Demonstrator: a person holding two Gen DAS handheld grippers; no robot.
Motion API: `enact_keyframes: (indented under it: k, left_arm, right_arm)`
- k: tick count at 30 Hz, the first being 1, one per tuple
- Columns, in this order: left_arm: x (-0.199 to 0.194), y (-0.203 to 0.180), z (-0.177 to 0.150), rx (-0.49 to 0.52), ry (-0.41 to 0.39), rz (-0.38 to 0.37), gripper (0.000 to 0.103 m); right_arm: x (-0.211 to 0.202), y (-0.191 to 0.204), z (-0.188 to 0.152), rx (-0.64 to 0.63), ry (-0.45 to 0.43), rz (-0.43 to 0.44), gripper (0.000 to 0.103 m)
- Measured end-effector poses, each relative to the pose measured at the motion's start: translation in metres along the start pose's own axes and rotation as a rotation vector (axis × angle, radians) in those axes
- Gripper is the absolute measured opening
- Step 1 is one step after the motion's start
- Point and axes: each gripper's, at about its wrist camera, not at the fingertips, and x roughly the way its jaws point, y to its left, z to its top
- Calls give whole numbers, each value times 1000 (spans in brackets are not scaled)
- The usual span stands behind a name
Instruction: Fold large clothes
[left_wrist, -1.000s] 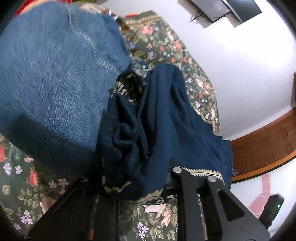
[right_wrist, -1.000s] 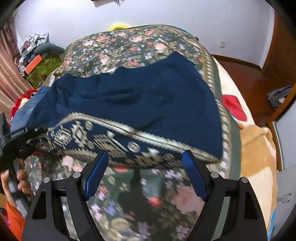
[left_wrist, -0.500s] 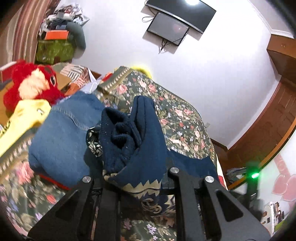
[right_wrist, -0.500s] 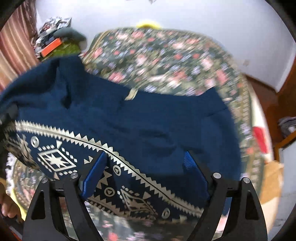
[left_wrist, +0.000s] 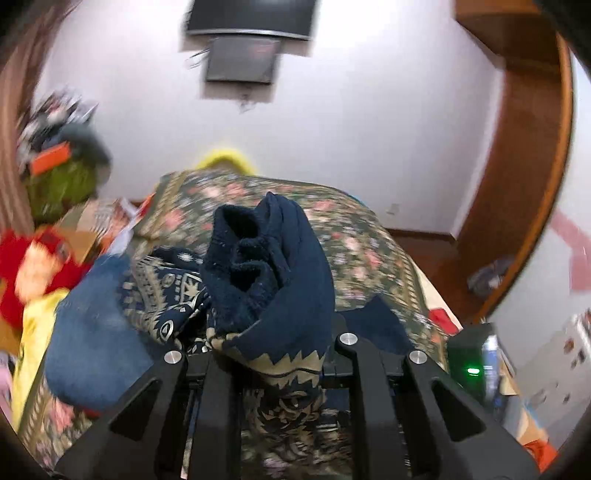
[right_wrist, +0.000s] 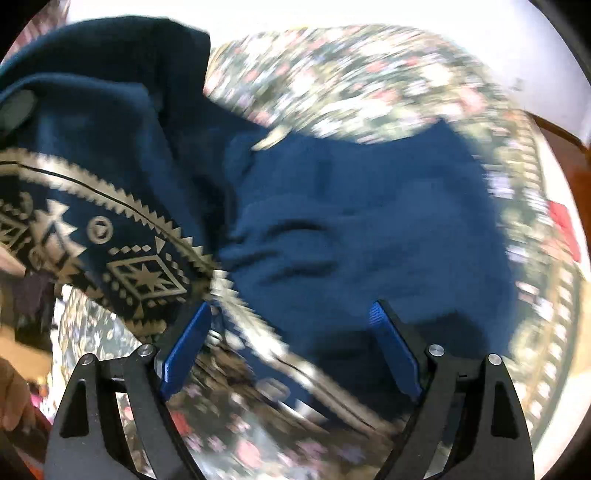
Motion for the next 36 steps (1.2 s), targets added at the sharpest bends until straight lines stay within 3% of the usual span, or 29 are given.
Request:
enact_keyframes:
  k: [3, 7, 10, 13, 15, 16, 20, 22, 27, 31, 34, 36]
  left_arm:
    - [12, -42, -2, 83, 29, -55, 14]
    - [46, -95, -28, 169, 161, -182, 14]
    - [74, -127, -64, 246, 318, -268, 14]
    - [98, -133, -100, 271, 463, -289, 16]
    - [102, -130, -110, 267, 496, -291, 16]
    - [98, -129, -111, 273, 492, -295, 17]
    - [68, -125, -102, 304, 490, -360, 48]
    - [45, -127, -97, 317, 453, -364, 56]
    - [13, -98, -69, 289, 299, -240, 73]
    - [18, -65, -53, 242, 233, -137, 88]
    - [40, -41, -55, 188, 277, -95, 88]
    - [61, -29, -66, 160, 352, -94, 88]
  right_arm:
    - [-33, -40, -18, 47, -35, -76, 86]
    - [-69, -92, -46, 124, -62, -210, 86]
    - [-85, -117, -60, 191, -63, -232, 86]
    - [-97, -132, -69, 239, -74, -234, 86]
    - [-104, -135, -70, 239, -89, -235, 86]
    - [-107, -133, -70, 232, -96, -237, 86]
    - [-116, -122, -61, 197, -134, -233, 86]
    - [-124, -115, -61, 182, -156, -218, 86]
    - [-129, -85, -42, 123, -220, -154, 86]
    - [-111, -66, -25, 85, -219, -105, 86]
    - [-89, -61, -17, 83, -188, -79, 86]
    - [-64, -64, -16, 103, -134, -64, 86]
